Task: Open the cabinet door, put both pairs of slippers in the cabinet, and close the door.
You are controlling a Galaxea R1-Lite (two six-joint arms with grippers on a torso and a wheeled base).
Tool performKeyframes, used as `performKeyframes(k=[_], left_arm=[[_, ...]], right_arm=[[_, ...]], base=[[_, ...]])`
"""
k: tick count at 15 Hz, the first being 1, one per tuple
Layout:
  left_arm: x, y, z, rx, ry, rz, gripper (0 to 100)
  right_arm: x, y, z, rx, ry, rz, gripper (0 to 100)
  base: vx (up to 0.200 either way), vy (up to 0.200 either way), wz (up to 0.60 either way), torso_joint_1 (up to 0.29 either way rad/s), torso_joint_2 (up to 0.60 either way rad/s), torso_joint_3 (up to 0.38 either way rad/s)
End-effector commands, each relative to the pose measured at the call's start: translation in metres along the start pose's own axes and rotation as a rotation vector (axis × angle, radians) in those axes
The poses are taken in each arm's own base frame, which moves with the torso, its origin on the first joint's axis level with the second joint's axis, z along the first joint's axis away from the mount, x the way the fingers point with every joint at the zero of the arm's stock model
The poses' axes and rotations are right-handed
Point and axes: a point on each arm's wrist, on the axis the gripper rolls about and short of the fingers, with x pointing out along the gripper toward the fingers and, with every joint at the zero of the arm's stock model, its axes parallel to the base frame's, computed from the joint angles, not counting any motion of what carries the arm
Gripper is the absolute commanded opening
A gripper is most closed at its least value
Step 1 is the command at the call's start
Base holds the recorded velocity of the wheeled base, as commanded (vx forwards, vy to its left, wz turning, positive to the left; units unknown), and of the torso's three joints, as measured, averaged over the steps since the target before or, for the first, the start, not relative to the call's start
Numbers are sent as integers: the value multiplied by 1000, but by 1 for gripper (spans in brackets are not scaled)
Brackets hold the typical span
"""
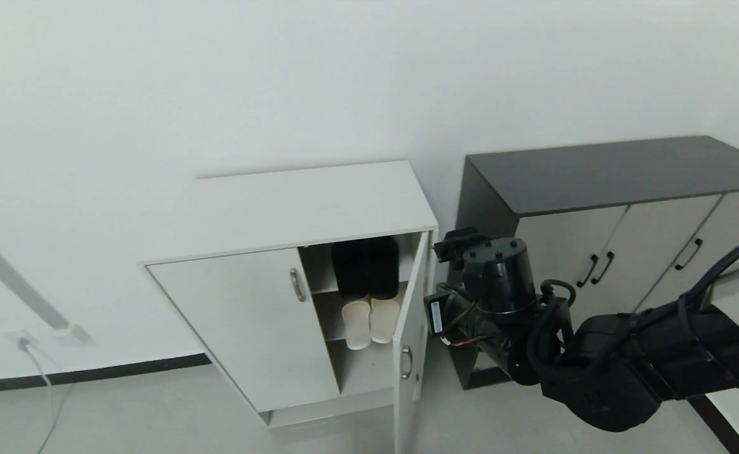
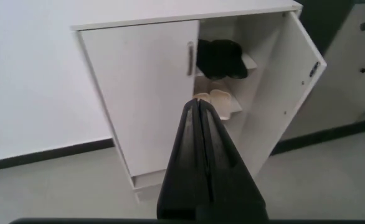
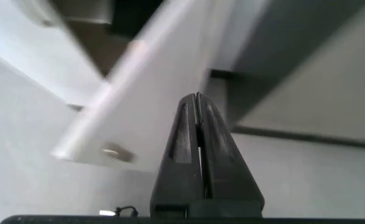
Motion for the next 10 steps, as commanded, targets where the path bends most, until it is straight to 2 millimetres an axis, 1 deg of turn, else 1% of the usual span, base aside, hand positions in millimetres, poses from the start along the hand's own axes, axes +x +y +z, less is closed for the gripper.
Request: performKeyframes(k=[1,5,7,9,10], left_arm=[[0,0,0,1,0,1,0],[0,0,0,1,0,1,0],[0,0,0,1,0,-1,0],[0,0,0,1,0,-1,0],[0,0,0,1,0,-1,0]], right_arm=[[2,-1,-5,-5,12,-2,0],[0,-2,-7,-14,-9,36,0],[-2,-5,-9,-46,-57,57,0],[-9,-21,-2,-69,-95,22,0],[-15,-32,-5,-97,-65,0,0]], base=[[0,0,600,2,-2,-2],[0,0,0,0,0,0],[0,0,0,0,0,0],[0,0,0,0,0,0],[0,0,0,0,0,0]])
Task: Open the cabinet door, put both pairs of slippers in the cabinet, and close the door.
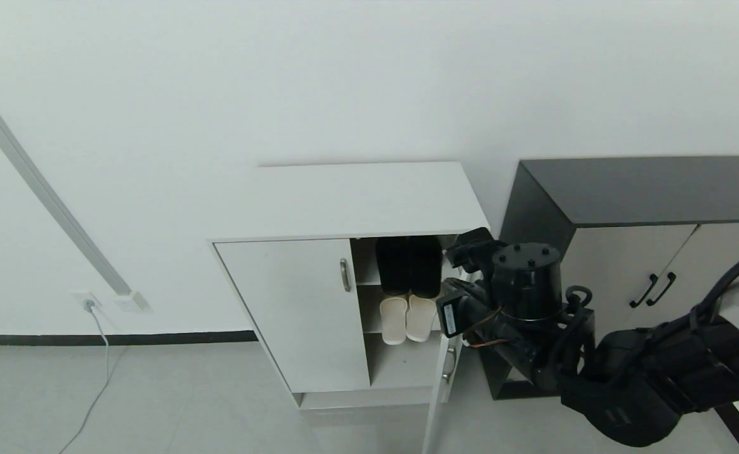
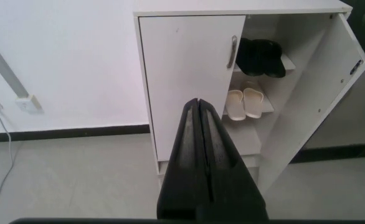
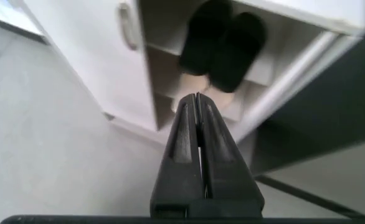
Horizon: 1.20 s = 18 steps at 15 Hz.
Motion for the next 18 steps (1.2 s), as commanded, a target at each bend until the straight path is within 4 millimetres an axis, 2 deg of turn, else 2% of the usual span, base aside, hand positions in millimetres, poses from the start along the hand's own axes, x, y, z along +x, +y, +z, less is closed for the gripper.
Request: performKeyframes(k=[1,4,8,11,15,18], left_arm=[[0,0,0,0,0,0,0],[0,0,0,0,0,-1,0],[0,0,0,0,0,-1,0],[0,0,0,0,0,0,0],[0,0,0,0,0,-1,0],[0,0,0,0,0,0,0]], right_arm=[[-16,-18,0,-29,47,-27,0],[-26,-24,-21,-65,161,-29,0],[-9,-15,-52,-100,255,-19,0],[6,-8,-66,-99,248,-16,0],[31,1,-65,-74,199,6,0],[60,12,-58,-52,144,8,0]], base=[[0,0,0,0,0,0],[0,0,0,0,0,0],[0,0,0,0,0,0],[0,0,0,0,0,0],[0,0,0,0,0,0],[0,0,0,0,0,0]])
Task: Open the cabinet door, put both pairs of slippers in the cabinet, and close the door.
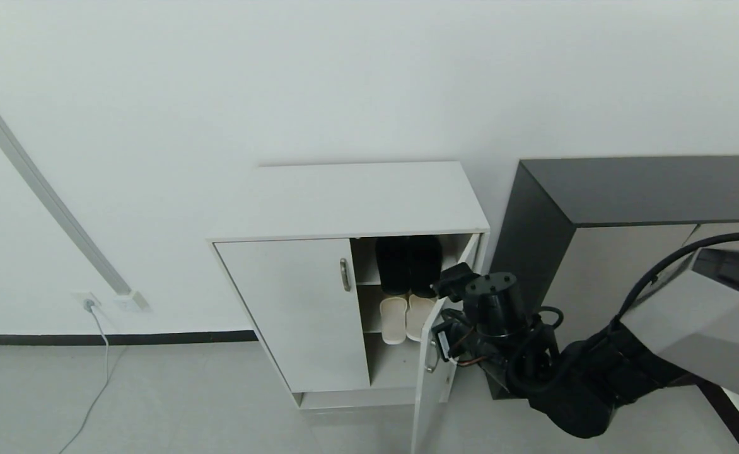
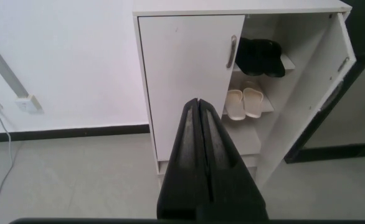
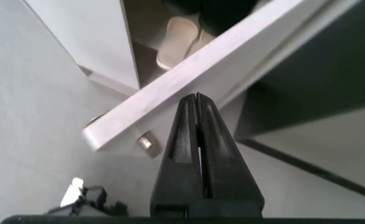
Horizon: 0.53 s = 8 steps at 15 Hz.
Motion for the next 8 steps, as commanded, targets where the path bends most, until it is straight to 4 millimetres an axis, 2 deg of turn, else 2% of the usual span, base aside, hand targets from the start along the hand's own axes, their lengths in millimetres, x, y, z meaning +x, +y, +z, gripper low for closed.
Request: performKeyframes(k=[1,4,5,7,8], left_arm=[[0,0,0,0,0,-1,0],[0,0,0,0,0,0,0],[0,0,0,0,-2,0,0],[0,0,0,0,0,-1,0],[0,0,0,0,0,0,0]], right_arm=[[23,9,-4,4,-9,3,0],[43,15,-6,33,-85,42,0],[43,14,-6,43,-108,40,0],[35,9,-8,57,-144,41,0],[22,6,-11,59,-154,59,0]], base=[[0,0,0,0,0,0],[0,0,0,0,0,0],[0,0,0,0,0,0],[0,0,0,0,0,0],[0,0,0,0,0,0]])
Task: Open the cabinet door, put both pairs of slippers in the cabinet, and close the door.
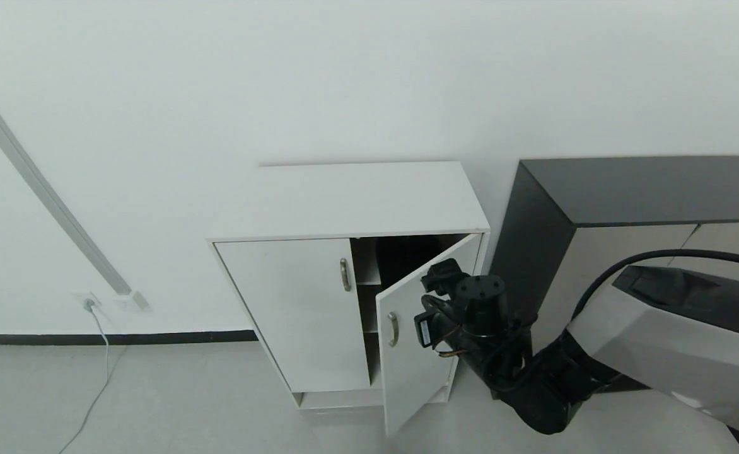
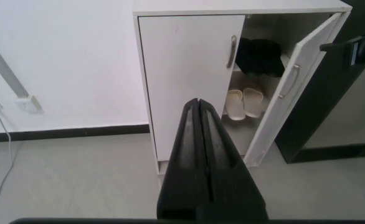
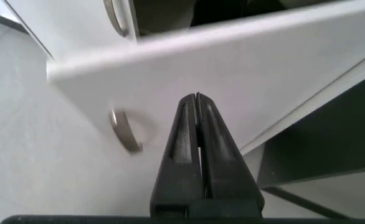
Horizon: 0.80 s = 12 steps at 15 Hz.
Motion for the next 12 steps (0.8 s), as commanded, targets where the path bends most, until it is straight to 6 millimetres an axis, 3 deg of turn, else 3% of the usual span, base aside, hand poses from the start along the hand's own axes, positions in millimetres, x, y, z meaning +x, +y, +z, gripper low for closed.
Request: performKeyframes(k=[1,6,12], left_arm=[[0,0,0,0,0,1,0],[0,0,0,0,0,1,0],[0,0,0,-2,0,2,0]], right_arm=[[-18,-4,-4,-4,8,16,0],[-40,-5,-22,-6,7,47,0],[-51,6,-27,1,-1,88,0]], base=[[0,0,0,0,0,0],[0,0,0,0,0,0],[200,0,0,-2,3,2]])
